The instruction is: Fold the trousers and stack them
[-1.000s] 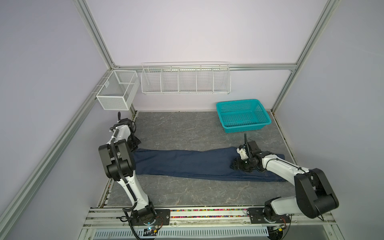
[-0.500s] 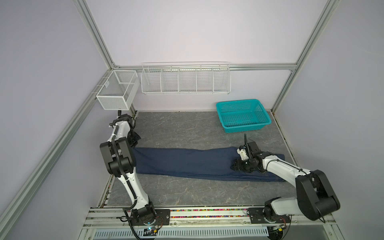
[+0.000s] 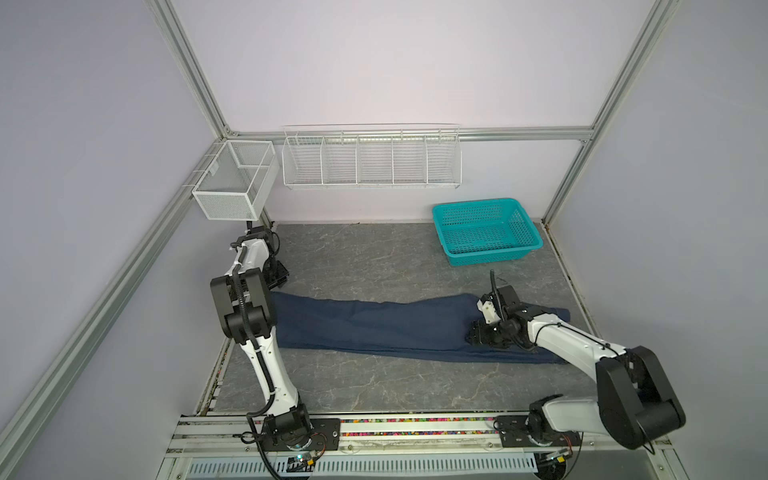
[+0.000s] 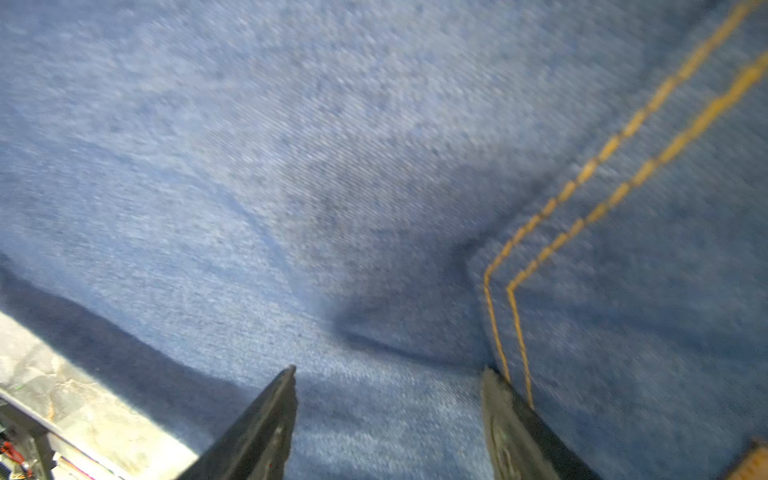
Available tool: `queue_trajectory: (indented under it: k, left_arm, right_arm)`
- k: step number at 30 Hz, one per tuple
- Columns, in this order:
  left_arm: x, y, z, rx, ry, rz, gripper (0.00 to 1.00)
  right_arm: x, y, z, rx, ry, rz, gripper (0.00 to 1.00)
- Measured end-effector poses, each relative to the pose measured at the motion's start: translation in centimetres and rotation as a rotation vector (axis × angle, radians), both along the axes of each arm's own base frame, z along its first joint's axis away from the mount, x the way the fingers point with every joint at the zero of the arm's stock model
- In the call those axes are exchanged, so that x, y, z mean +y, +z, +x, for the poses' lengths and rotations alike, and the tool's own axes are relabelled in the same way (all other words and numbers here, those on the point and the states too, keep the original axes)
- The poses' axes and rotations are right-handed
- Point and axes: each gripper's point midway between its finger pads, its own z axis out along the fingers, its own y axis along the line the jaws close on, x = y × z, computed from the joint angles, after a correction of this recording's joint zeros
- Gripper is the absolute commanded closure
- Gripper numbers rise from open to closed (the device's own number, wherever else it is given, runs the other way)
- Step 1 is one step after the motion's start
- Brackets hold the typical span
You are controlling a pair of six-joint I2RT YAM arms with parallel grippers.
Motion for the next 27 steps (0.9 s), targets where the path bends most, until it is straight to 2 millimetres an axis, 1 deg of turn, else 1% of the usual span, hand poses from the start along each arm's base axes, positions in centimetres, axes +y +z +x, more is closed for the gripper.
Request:
queue_trajectory:
  k: [3,5,6,8,11,13,15,19,22,27]
  left_arm:
    - [0.2,0.5,-0.1,-0.002,-0.006,0.015,0.42]
    - [0.3,1.3,-0.7,-0.008,-0.006,0.03,0.41]
    - [0.3,1.9,-1.4,-0.009,-0.004,0.038,0.41]
    - [0.0,2.7,-3.3,0.007,0.0,0.043,0.41]
    - [-0.6,3.0,-6.9,0.049,0.009,0.042,0.41]
    - [-0.9,2.9,-9.0,0.067,0.021,0.041,0.42]
    - [-0.9,2.6,-10.7,0.074,0.044,0.034,0.42]
    - [0.5,1.3,-13.7,0.102,0.121,0.026,0.44]
    - [1.0,0.3,-14.5,0.111,0.145,0.023,0.43]
    - [1.0,-1.2,-14.5,0.101,0.148,0.017,0.44]
  right_arm:
    - [-0.2,0.0,-0.2,0.007,0.0,-0.01,0.28]
    - [-0.2,0.0,-0.3,0.008,0.001,-0.011,0.28]
    - [-0.2,0.0,-0.3,0.01,0.001,-0.011,0.28]
    - [-0.2,0.0,-0.4,0.011,0.001,-0.011,0.28]
    - [-0.2,0.0,-0.4,0.01,0.006,-0.009,0.28]
    - [-0.2,0.0,-0.4,0.01,0.011,-0.008,0.28]
    - [-0.1,0.0,-0.4,0.009,0.017,-0.008,0.28]
    - [-0.1,-0.1,-0.4,0.013,0.028,-0.009,0.28]
    - [-0.1,-0.1,-0.4,0.019,0.034,-0.013,0.28]
    - [-0.1,-0.1,-0.4,0.022,0.039,-0.014,0.28]
